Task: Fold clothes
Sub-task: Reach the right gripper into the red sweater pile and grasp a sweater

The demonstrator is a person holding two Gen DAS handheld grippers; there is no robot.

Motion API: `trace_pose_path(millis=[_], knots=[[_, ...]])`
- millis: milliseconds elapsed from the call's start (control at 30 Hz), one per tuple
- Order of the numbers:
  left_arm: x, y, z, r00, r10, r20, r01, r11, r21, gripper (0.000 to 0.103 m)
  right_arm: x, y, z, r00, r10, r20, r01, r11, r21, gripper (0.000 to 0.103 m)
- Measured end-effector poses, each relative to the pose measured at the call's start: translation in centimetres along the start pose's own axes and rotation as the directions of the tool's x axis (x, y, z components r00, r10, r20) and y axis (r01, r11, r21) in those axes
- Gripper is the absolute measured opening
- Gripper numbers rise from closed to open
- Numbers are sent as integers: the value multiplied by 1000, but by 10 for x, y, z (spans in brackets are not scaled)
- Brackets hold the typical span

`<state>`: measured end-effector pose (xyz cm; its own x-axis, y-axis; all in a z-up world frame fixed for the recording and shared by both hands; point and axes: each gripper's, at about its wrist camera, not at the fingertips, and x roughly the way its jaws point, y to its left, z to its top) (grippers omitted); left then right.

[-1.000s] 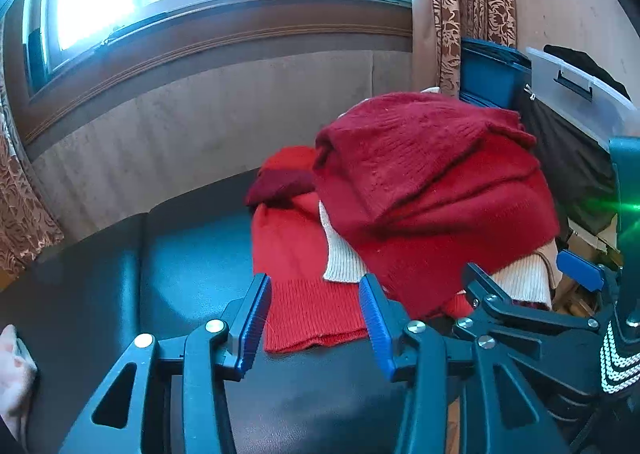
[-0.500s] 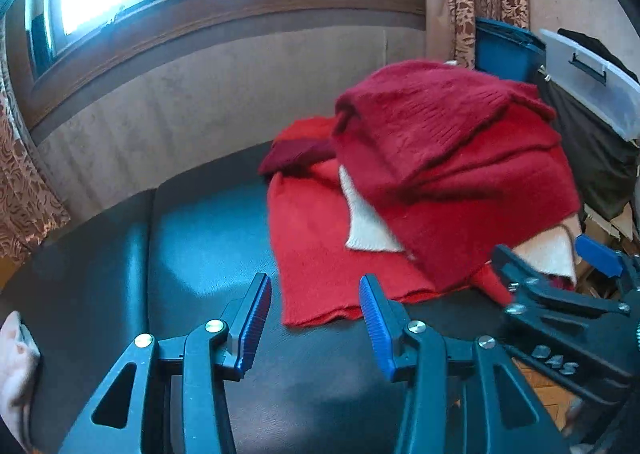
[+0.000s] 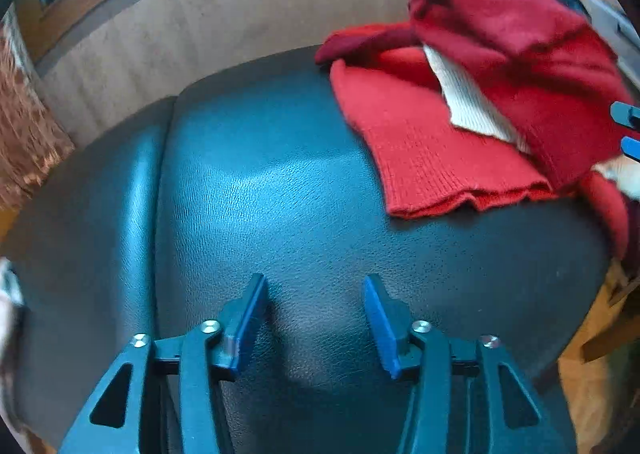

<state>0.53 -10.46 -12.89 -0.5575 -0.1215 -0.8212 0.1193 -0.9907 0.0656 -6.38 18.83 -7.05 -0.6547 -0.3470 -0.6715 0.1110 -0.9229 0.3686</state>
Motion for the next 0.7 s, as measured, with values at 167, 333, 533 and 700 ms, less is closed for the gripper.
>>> trace_pose_path(millis=[167,333,533,700], knots=[[5,16,-6,996,-76,44,79,994,-79,74,-6,-20,43,993,-13,113,8,999,43,61],[6,11,-8,995,-64,82,70,994,-78,84,9,-52,81,966,157,204,-207,946,252,73],[7,9,-10,991,-81,108,88,994,-65,95,23,-59,103,926,234,298,-330,885,329,73],[5,6,-4,994,-72,87,76,996,-37,87,40,-67,108,900,288,327,-400,843,360,76]])
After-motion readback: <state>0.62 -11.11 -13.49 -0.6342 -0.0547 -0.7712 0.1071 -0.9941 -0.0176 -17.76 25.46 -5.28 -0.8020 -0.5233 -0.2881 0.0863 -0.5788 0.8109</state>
